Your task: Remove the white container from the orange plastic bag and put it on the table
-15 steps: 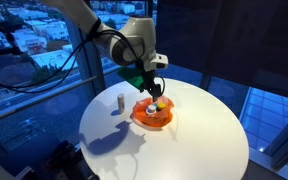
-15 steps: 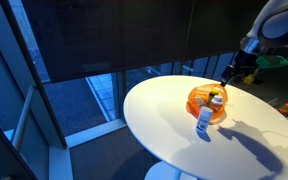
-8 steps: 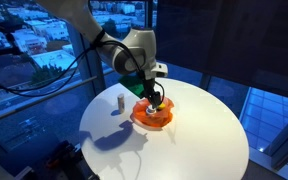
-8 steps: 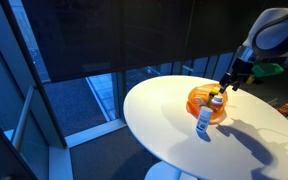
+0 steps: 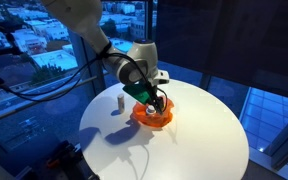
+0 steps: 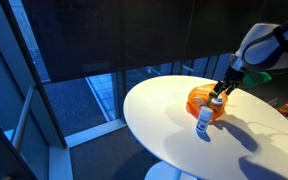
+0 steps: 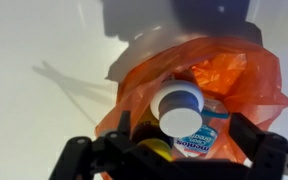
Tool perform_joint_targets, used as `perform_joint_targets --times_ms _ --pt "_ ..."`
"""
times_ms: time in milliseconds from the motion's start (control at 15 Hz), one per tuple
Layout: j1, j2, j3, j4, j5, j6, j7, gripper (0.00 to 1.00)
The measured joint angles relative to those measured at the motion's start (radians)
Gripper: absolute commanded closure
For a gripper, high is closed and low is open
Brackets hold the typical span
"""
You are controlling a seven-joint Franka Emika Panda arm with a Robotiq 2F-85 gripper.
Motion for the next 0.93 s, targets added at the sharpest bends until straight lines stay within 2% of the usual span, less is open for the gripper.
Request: perform_joint_targets --times_ms 933 --pt "-0.001 0.111 0.029 0.099 -0.001 0.028 -0.049 0.00"
